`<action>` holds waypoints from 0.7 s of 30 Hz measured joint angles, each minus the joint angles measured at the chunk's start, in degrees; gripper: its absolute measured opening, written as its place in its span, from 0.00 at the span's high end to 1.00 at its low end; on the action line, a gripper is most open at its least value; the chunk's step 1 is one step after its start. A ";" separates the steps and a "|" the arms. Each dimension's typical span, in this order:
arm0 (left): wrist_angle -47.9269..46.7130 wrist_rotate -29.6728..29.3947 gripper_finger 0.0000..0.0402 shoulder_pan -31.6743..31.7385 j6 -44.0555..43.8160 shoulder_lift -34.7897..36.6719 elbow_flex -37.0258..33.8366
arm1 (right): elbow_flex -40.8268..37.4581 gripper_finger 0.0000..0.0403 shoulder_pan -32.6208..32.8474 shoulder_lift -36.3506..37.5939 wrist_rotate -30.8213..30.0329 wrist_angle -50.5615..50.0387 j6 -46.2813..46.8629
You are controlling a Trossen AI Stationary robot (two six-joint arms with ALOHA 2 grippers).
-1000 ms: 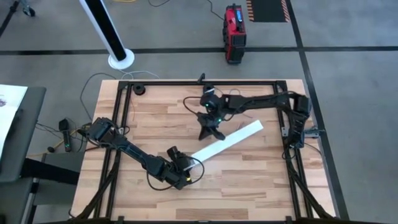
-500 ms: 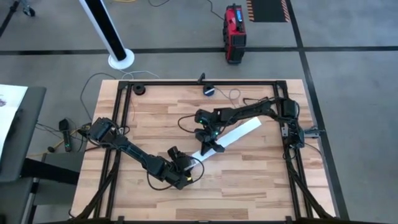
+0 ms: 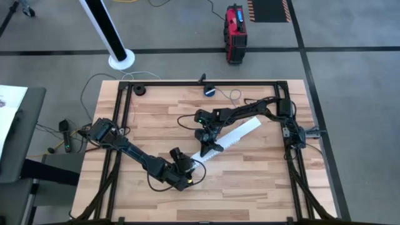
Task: Ziptie cables
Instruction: Close the white cable duct
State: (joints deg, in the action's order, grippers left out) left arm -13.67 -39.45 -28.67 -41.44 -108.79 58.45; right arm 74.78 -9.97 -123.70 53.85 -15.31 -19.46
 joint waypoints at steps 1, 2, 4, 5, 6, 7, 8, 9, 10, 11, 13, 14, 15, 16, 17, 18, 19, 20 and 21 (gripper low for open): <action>-0.04 -0.12 0.31 0.05 -1.74 0.00 -0.02 | -0.02 1.00 -0.17 0.00 -0.18 0.19 0.12; -0.30 -0.16 0.31 0.18 -4.12 -0.02 -0.02 | -0.04 1.00 -0.27 0.00 -0.23 0.48 0.36; -1.19 0.29 0.31 0.35 -9.63 -0.02 -0.02 | -0.07 1.00 -0.29 -0.04 -0.04 0.82 1.06; -1.89 0.30 0.31 0.35 -12.66 -0.02 0.00 | -0.07 1.00 -0.31 -0.08 0.00 0.88 1.05; -2.72 0.16 0.31 0.35 -15.37 -0.02 0.02 | -0.07 1.00 -0.31 -0.10 -0.03 0.99 1.05; -3.49 -0.20 0.31 0.33 -17.40 -0.02 0.02 | -0.07 1.00 -0.34 -0.10 -0.14 1.13 1.04; -3.56 -0.87 0.31 0.22 -19.26 -0.02 -0.28 | -0.07 1.00 -0.36 -0.09 -0.34 1.19 1.00; -3.36 -2.01 0.31 0.00 -21.26 -0.04 -0.68 | -0.07 1.00 -0.38 -0.07 -0.53 1.27 1.00; -3.27 -3.28 0.31 -0.27 -23.02 -0.09 -1.01 | -0.07 1.00 -0.38 -0.07 -0.60 1.47 1.02; -3.25 -4.44 0.31 -0.43 -24.25 -0.13 -1.25 | -0.07 1.00 -0.40 -0.07 -0.64 1.66 1.02; -3.34 -5.35 0.31 -0.54 -25.39 -0.15 -1.52 | -0.07 1.00 -0.42 -0.07 -0.78 1.79 1.03; -3.34 -5.57 0.31 -0.63 -25.43 -0.15 -1.53 | -0.07 1.00 -0.48 -0.07 -0.90 1.87 1.13; -3.30 -5.87 0.31 -0.74 -25.18 -0.15 -1.53 | -0.07 1.00 -0.71 -0.07 -1.01 1.91 1.41; -3.30 -6.57 0.31 -0.90 -25.04 -0.17 -1.58 | -0.09 1.00 -0.79 -0.07 -0.95 1.93 1.46; -3.29 -7.75 0.31 -1.11 -25.01 -0.22 -1.62 | -0.09 1.00 -0.80 -0.07 -1.00 2.02 1.46; -3.16 -9.07 0.31 -1.41 -24.79 -0.29 -1.64 | -0.09 1.00 -0.80 -0.05 -1.10 2.08 1.47; -3.06 -10.19 0.31 -1.68 -24.58 -0.33 -1.64 | -0.09 1.00 -0.81 -0.04 -1.10 2.16 1.78; -2.89 -11.08 0.31 -1.85 -24.59 -0.33 -1.70 | -0.11 1.00 -0.82 -0.04 -1.09 2.32 2.21; -2.70 -11.86 0.31 -2.03 -24.64 -0.33 -1.70 | -0.11 1.00 -0.84 -0.04 -1.12 2.41 2.37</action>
State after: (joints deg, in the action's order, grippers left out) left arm -16.38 -51.31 -30.69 -66.08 -109.12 56.75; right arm 74.67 -10.81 -123.74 52.74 -12.90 -17.08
